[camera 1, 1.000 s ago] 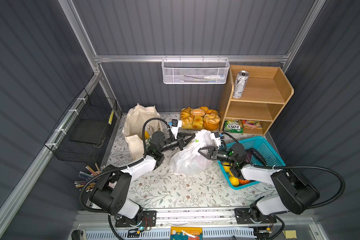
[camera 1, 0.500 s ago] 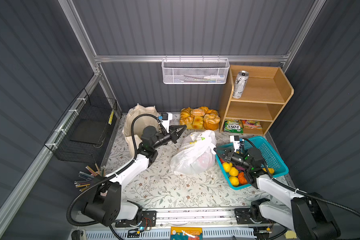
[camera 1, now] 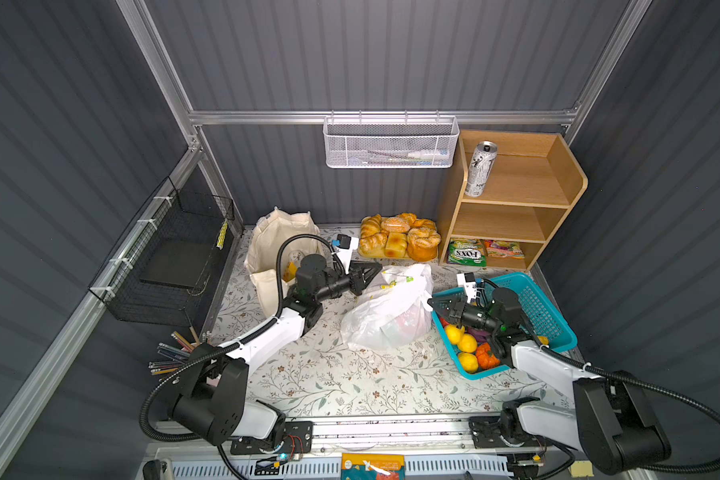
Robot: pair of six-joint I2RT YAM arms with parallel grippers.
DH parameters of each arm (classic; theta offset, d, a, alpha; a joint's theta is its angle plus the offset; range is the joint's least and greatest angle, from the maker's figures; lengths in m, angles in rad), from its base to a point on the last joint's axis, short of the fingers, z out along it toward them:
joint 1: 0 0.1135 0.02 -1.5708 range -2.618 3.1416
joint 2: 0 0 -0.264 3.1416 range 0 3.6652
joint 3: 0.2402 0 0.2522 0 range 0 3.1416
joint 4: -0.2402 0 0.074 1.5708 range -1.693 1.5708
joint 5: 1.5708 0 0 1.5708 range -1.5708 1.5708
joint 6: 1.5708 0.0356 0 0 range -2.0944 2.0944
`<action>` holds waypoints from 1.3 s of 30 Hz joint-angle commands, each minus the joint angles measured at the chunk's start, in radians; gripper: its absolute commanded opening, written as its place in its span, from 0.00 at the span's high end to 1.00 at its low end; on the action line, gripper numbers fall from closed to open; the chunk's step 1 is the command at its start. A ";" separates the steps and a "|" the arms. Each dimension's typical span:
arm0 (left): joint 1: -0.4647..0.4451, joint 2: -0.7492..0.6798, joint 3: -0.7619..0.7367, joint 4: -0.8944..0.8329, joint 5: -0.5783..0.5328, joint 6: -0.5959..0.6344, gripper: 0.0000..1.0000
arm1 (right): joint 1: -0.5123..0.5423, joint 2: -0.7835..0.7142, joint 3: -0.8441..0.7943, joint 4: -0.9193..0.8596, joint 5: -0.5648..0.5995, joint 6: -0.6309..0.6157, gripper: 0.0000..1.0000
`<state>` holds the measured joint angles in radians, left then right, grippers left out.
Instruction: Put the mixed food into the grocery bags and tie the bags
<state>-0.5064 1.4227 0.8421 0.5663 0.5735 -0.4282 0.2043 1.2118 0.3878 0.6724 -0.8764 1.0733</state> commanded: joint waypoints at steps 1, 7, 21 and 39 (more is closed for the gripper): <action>-0.006 -0.007 -0.014 0.001 0.005 0.034 0.81 | 0.004 -0.076 0.041 -0.057 -0.037 -0.022 0.57; -0.006 -0.016 -0.033 0.014 0.016 0.034 0.83 | 0.006 -0.296 0.201 -0.600 0.126 -0.263 0.52; -0.027 -0.038 -0.050 0.027 0.070 0.045 0.88 | 0.201 -0.068 0.498 -0.719 0.201 -0.306 0.37; -0.130 -0.002 -0.074 0.053 0.187 0.022 0.90 | 0.256 0.093 0.511 -0.477 0.197 -0.136 0.32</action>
<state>-0.6147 1.3945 0.7818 0.5915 0.7204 -0.4000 0.4572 1.2732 0.8673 0.0967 -0.6582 0.8860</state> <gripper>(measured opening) 0.105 0.676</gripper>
